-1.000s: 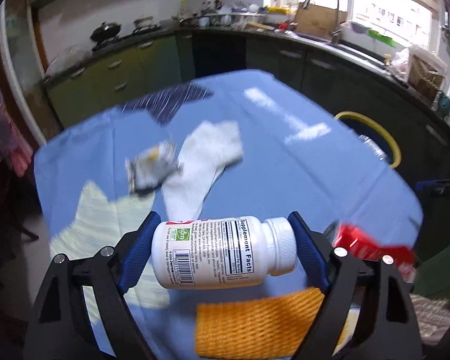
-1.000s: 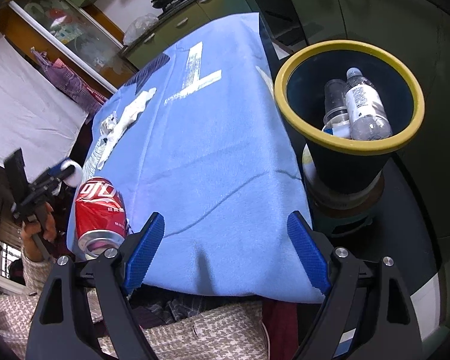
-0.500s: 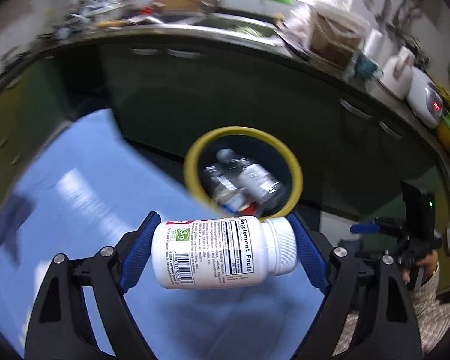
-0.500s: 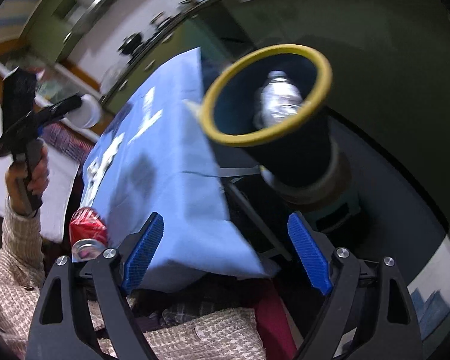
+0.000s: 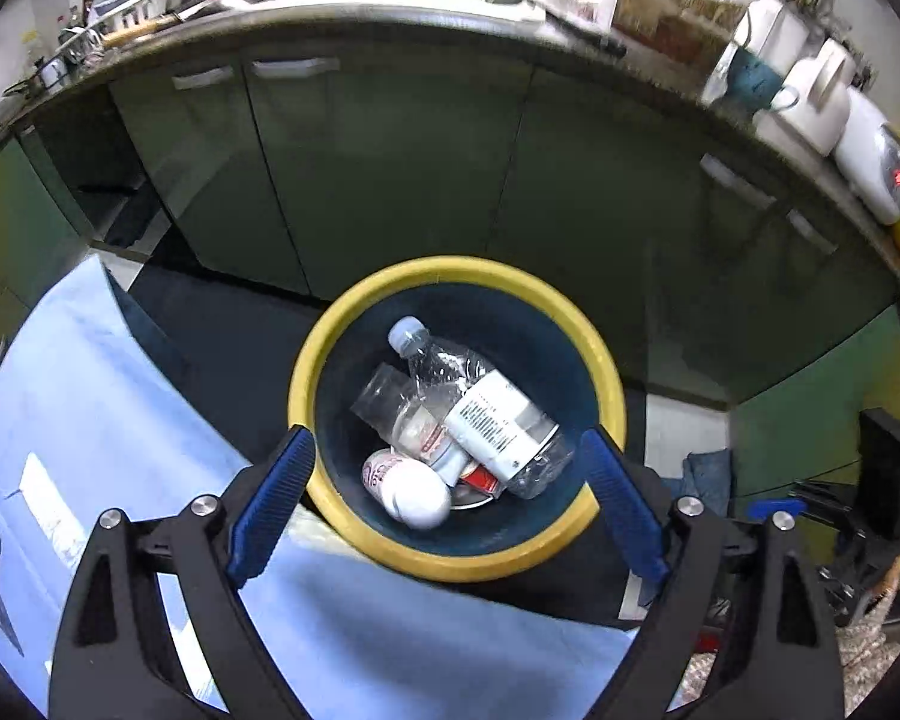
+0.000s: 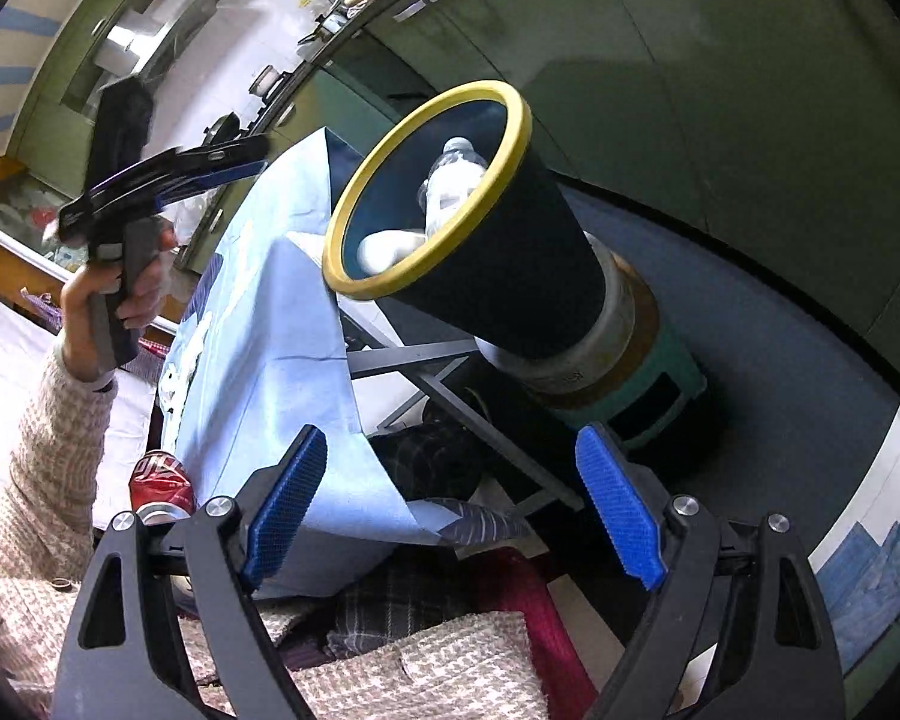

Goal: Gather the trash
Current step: 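Carry the supplement bottle over the bin and release it, then grasp the red cola can with the right gripper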

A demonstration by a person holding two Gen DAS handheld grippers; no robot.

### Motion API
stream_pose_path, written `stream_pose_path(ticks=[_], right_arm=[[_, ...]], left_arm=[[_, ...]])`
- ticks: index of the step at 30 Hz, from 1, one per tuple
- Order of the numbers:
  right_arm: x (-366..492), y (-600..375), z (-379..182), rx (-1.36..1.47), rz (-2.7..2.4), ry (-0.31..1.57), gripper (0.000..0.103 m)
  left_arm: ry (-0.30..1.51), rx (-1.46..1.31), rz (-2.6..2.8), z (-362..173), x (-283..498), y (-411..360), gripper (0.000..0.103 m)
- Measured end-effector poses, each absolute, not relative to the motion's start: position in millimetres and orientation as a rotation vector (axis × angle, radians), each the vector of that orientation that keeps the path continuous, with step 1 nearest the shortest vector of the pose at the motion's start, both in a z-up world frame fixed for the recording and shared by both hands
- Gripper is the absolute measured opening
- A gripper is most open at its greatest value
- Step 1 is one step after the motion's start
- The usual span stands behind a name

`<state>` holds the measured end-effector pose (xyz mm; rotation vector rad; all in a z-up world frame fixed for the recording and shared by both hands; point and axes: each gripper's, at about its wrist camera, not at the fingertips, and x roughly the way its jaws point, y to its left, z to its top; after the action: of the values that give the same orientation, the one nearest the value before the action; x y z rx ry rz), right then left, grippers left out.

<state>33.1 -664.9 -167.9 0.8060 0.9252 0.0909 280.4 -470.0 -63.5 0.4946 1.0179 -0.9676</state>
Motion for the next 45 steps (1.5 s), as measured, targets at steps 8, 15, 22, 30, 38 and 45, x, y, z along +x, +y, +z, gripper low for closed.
stream_pose_path(ticks=[8, 15, 22, 30, 38, 45], right_arm=[[52.9, -628.6, -153.2, 0.732, 0.161, 0.957, 0.084], [92.2, -548.3, -93.8, 0.475, 0.305, 0.996, 0.084], [126.0, -413.1, -40.2, 0.175, 0.594, 1.093, 0.084], [143.3, -277.7, -49.4, -0.266, 0.676, 1.297, 0.084], [179.9, -236.8, -93.2, -0.421, 0.622, 1.474, 0.072], [192.1, -233.7, -113.4, -0.438, 0.605, 1.540, 0.062]], left_arm=[[0.842, 0.282, -0.928, 5.3, 258.7, -338.8, 0.092], [0.704, 0.092, -0.718, 23.2, 218.2, -174.2, 0.094], [0.653, -0.106, -0.498, -0.2, 169.4, -28.8, 0.095], [0.628, -0.268, -0.300, -32.1, 117.4, 73.2, 0.096], [0.595, -0.314, -0.272, -41.9, 91.6, 98.1, 0.096], [0.615, -0.317, -0.309, -51.7, 94.9, 91.9, 0.096]])
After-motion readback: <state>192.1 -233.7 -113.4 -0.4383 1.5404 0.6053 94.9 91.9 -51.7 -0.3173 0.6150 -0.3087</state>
